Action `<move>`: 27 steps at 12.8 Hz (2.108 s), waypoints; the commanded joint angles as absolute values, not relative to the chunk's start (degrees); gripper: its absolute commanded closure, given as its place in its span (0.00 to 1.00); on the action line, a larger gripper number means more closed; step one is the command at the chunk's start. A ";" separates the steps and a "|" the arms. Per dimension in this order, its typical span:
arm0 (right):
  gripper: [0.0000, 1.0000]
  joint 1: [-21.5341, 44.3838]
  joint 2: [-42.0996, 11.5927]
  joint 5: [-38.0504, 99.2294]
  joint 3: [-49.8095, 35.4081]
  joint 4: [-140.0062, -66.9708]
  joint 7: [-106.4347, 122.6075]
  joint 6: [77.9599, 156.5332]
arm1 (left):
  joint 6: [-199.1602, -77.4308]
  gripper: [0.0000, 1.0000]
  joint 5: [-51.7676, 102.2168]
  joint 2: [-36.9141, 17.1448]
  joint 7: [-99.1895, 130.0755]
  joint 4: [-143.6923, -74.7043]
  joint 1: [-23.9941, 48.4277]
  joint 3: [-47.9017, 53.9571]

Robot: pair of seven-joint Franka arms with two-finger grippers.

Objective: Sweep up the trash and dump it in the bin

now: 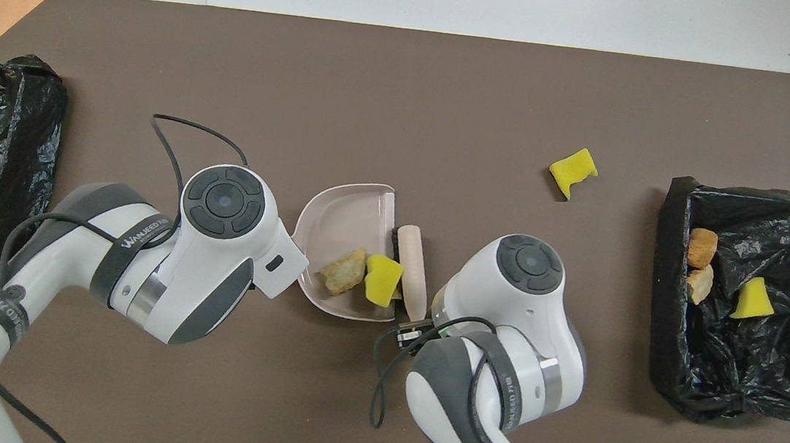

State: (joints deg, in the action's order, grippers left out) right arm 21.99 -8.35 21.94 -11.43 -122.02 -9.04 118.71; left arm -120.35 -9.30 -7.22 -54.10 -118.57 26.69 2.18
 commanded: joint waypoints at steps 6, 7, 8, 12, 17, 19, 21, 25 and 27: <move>1.00 24.00 -9.95 21.02 -10.99 -111.17 -14.85 112.77 | -129.62 1.00 -9.76 -4.04 -53.69 -124.98 25.59 1.93; 1.00 22.60 -9.06 19.00 -10.90 -111.27 -14.77 111.55 | -131.29 1.00 -9.23 -4.30 -54.40 -124.98 24.97 1.93; 1.00 20.85 -8.53 16.81 -10.99 -111.27 -14.77 109.88 | -132.44 1.00 -8.10 -4.57 -55.36 -124.98 24.09 1.93; 1.00 18.37 -7.91 9.08 -10.99 -111.18 -13.54 107.93 | -134.30 1.00 -1.50 -5.97 -61.08 -123.93 21.28 1.85; 1.00 8.29 -8.96 0.70 -11.07 -110.30 -3.99 106.35 | -130.88 1.00 2.10 -5.80 -65.38 -119.81 17.85 1.85; 1.00 0.83 -10.10 -0.60 -10.99 -110.22 5.23 107.14 | -124.49 1.00 3.16 -6.24 -68.80 -114.99 15.30 1.85; 1.00 -4.54 -13.25 -8.75 -11.07 -106.63 11.05 107.14 | -119.90 1.00 3.78 -6.24 -69.96 -111.72 13.89 1.76; 1.00 -11.41 -23.79 -17.30 -11.16 -94.96 19.58 107.75 | -119.79 1.00 3.78 -6.24 -69.35 -111.88 13.88 1.76; 1.00 -12.83 -25.75 -16.53 -11.25 -93.34 19.34 107.93 | -120.41 1.00 3.78 -6.59 -68.91 -112.15 14.24 1.76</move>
State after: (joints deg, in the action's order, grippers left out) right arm -10.87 -21.70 -14.94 -10.31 -97.24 17.70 108.09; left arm -120.44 2.65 -6.47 -68.72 -112.18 14.00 1.81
